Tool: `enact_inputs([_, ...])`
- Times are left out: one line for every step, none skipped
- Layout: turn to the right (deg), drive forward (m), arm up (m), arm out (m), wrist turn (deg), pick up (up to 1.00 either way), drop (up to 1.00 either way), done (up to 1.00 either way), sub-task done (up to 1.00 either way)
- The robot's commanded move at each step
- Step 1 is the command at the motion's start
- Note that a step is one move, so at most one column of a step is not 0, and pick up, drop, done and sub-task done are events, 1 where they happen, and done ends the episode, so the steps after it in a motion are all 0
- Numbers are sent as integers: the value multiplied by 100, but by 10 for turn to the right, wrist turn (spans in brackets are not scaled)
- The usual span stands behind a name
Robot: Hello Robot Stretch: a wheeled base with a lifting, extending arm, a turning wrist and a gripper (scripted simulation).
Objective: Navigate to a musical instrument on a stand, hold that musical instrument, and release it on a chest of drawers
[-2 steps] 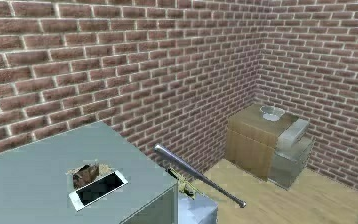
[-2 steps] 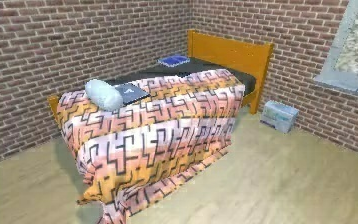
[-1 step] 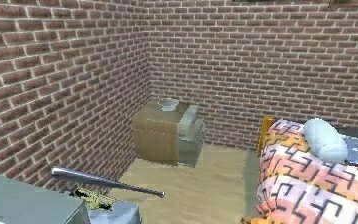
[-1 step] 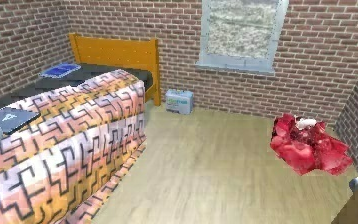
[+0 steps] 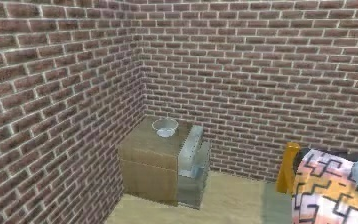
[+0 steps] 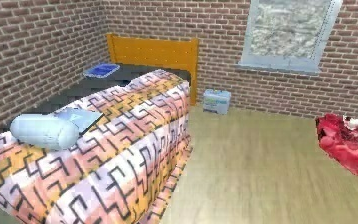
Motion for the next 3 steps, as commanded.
enact_inputs([-450,0,0,0,0,0,0,0,0])
enact_inputs([-450,0,0,0,0,0,0,0,0])
enact_inputs([-450,0,0,0,0,0,0,0,0])
